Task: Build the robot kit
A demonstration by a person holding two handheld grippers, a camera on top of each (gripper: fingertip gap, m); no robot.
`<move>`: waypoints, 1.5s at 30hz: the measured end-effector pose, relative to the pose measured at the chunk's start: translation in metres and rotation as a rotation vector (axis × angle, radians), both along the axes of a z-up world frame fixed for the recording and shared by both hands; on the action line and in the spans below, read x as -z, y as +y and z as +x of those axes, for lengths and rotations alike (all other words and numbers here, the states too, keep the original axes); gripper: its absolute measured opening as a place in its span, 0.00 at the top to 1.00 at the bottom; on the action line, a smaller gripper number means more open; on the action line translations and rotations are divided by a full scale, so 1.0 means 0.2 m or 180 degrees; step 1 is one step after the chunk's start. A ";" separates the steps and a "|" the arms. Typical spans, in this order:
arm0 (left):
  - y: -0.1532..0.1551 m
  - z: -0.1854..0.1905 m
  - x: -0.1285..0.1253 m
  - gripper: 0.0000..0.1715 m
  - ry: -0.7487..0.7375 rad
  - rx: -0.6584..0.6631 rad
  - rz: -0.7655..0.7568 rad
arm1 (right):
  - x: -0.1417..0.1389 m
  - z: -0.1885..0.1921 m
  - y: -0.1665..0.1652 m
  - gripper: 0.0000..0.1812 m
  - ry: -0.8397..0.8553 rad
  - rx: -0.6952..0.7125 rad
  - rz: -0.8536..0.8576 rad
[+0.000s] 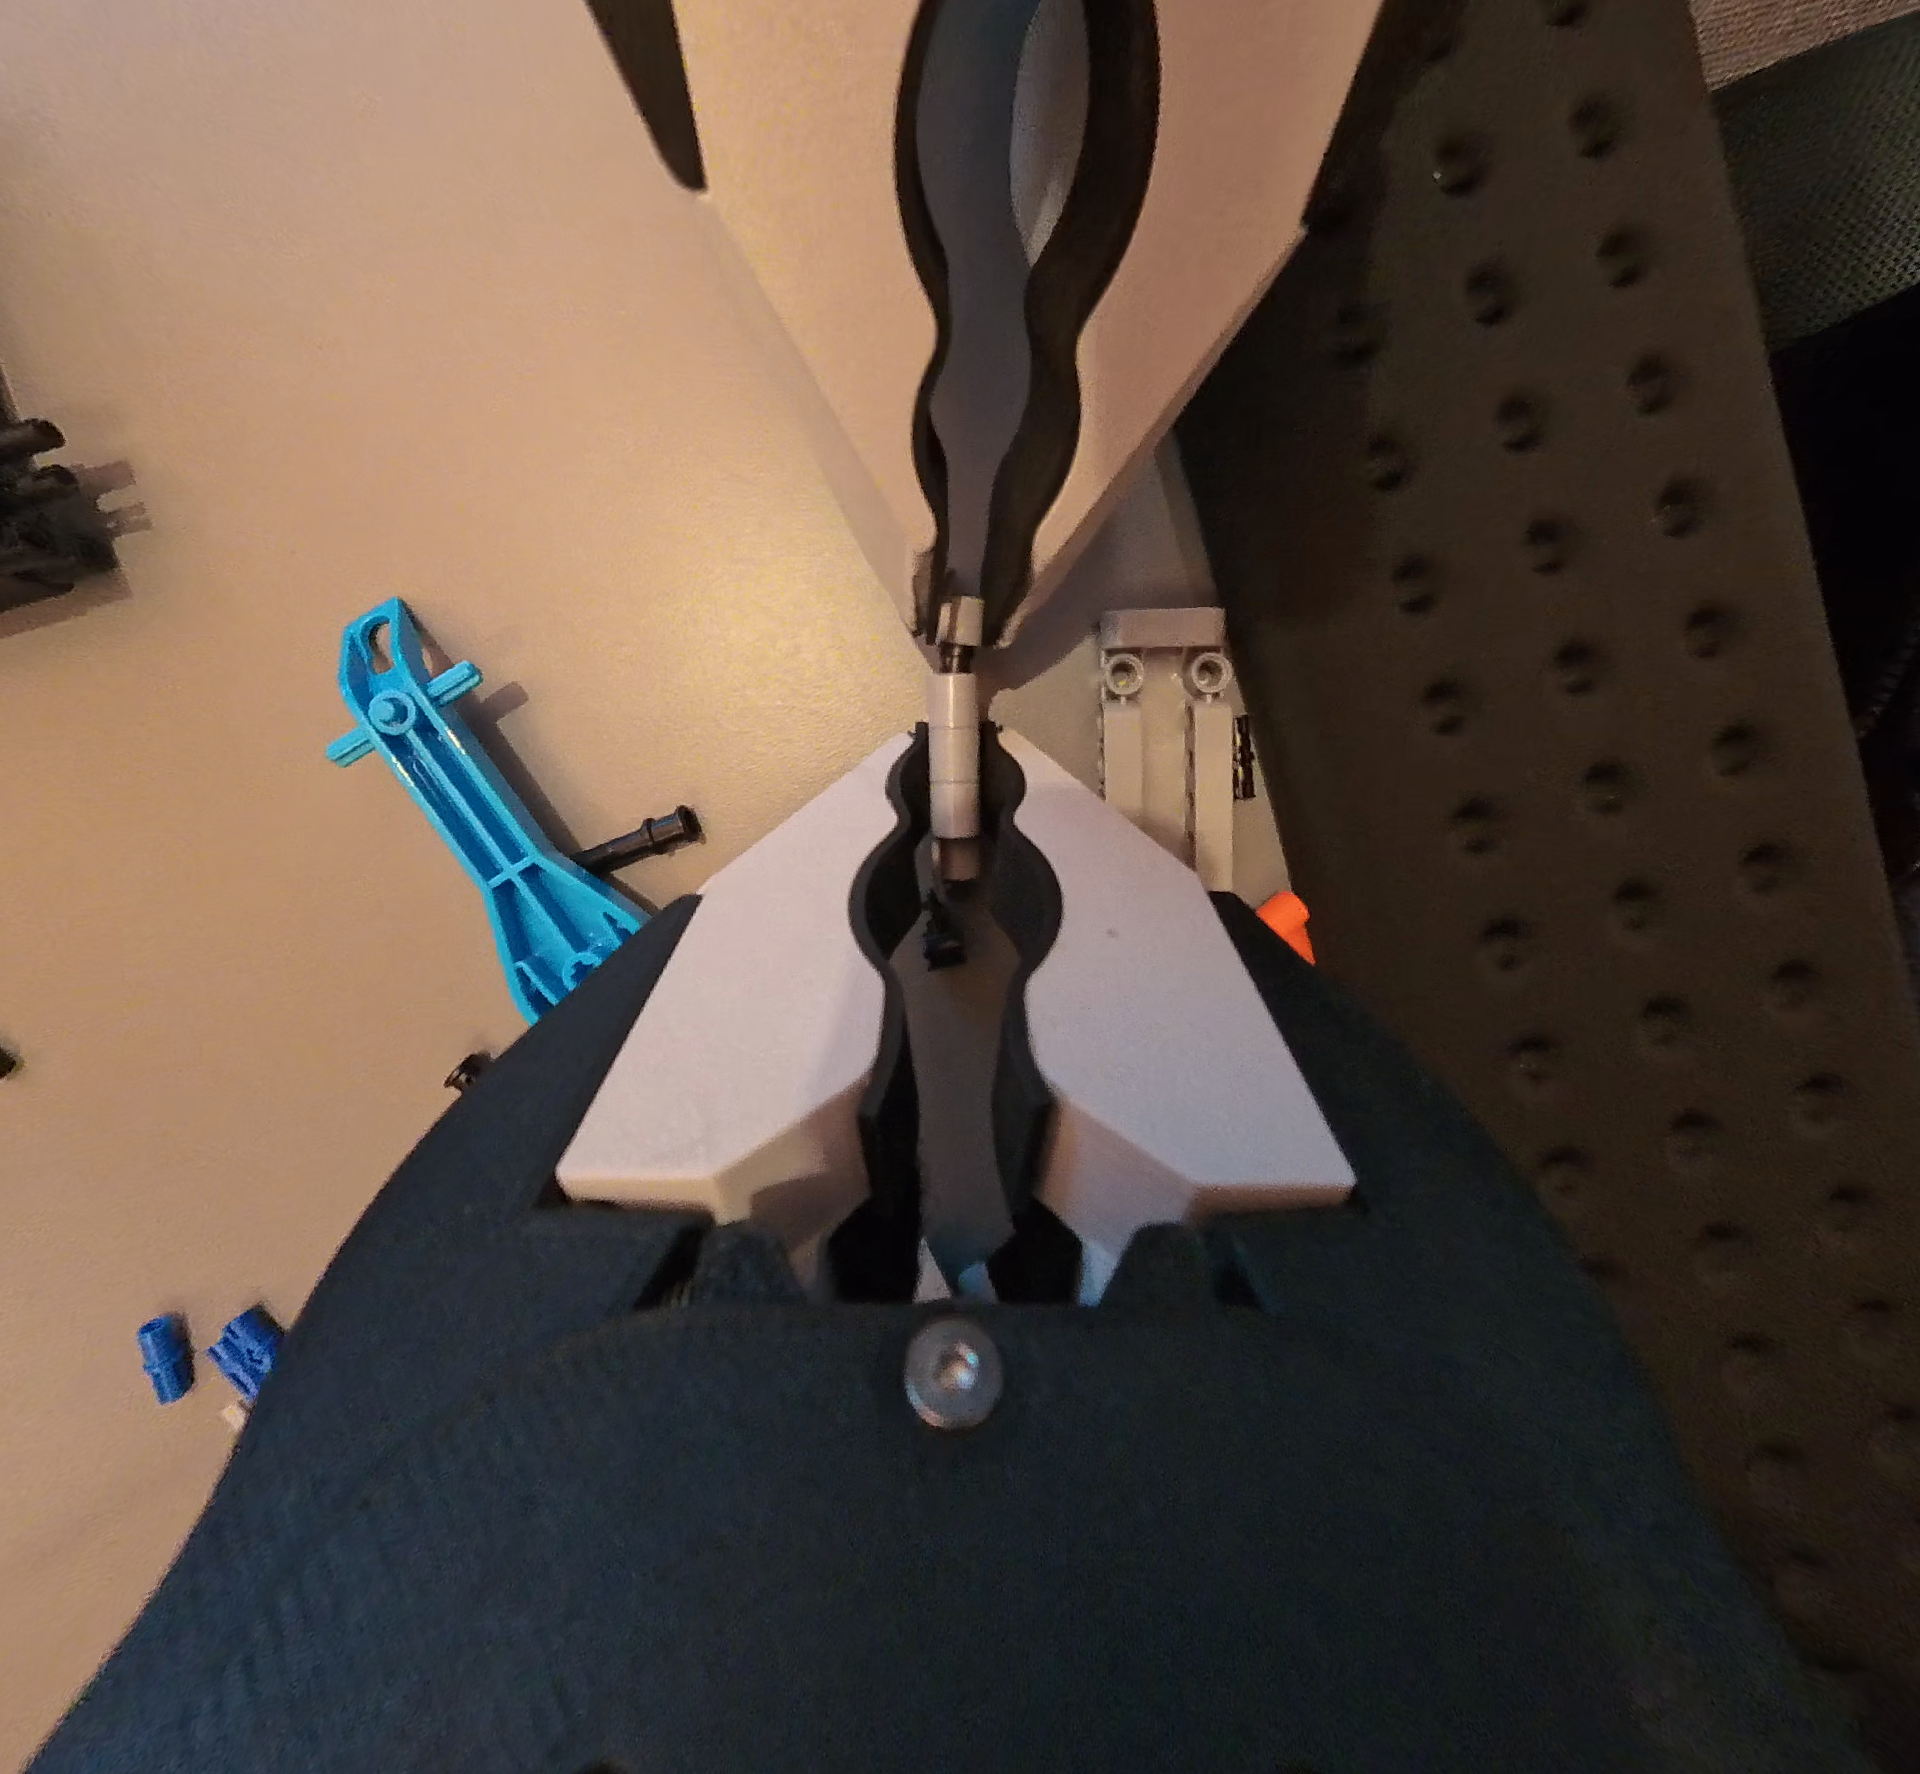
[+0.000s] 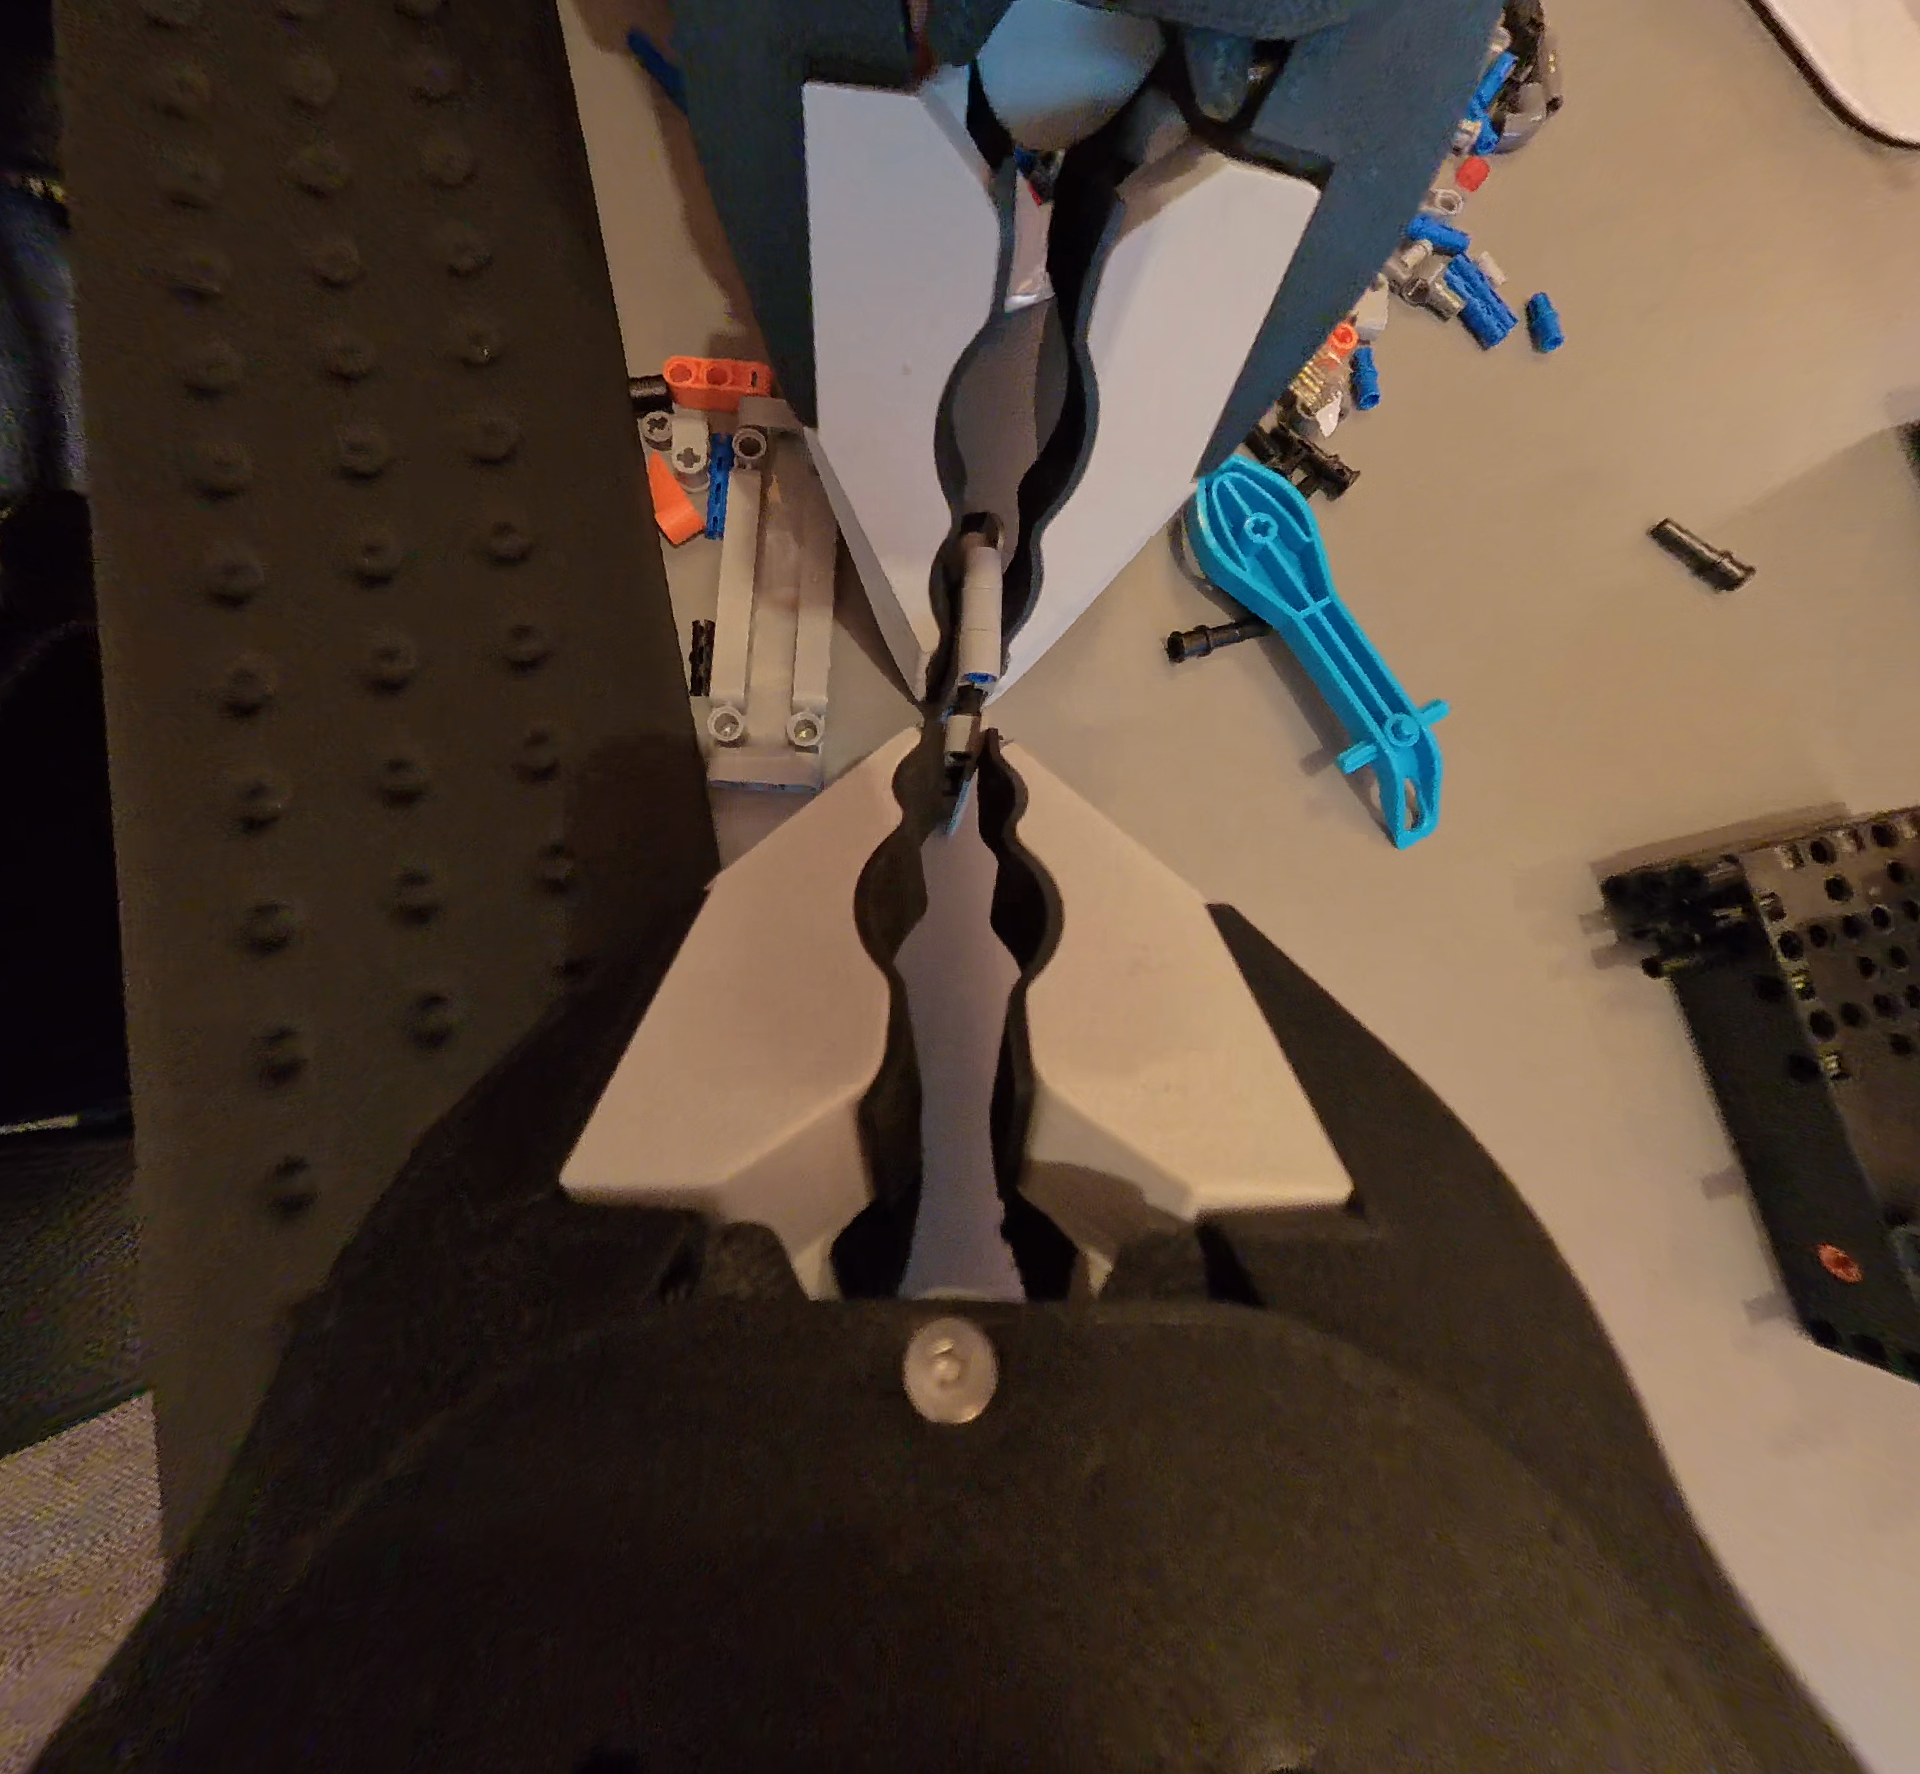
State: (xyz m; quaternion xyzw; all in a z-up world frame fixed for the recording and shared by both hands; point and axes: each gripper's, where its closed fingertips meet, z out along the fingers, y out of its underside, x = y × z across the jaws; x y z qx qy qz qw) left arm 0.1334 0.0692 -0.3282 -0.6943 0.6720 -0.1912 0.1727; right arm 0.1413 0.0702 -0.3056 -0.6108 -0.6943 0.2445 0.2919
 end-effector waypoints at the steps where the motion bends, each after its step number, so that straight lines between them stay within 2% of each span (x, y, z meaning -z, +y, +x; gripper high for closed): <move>1: 0.00 0.00 0.00 0.98 0.0012 0.0009 0.0016 | 0.00 0.00 0.00 0.98 -0.0006 -0.0024 -0.0022; 13: 0.00 0.00 0.00 0.98 0.0051 0.0107 0.0023 | 0.00 -0.01 0.00 0.98 -0.0056 -0.0392 0.0051; 18: 0.00 0.00 0.00 0.98 0.0000 0.0070 -0.0035 | -0.01 -0.01 0.00 0.98 0.0009 -0.0345 0.0035; 21: 0.01 0.00 0.00 0.98 -0.0057 0.0005 -0.0118 | -0.01 -0.01 0.02 0.98 0.0126 -0.0202 -0.0227; 24: 0.02 0.00 0.00 0.97 -0.0114 -0.0045 -0.0174 | -0.02 -0.01 0.04 0.96 0.0265 -0.0085 -0.0205; 29: 0.02 0.01 0.00 0.97 -0.0163 -0.0108 -0.0250 | 0.05 0.01 0.05 0.95 0.0076 -0.0033 -0.0273; 31: 0.02 0.01 0.00 0.97 -0.0176 -0.0130 -0.0255 | 0.05 0.01 0.05 0.98 0.0052 -0.0032 -0.0232; 45: 0.04 0.01 -0.01 0.98 -0.0235 -0.0230 -0.0317 | 0.06 -0.01 0.05 0.99 0.0039 0.0121 -0.0205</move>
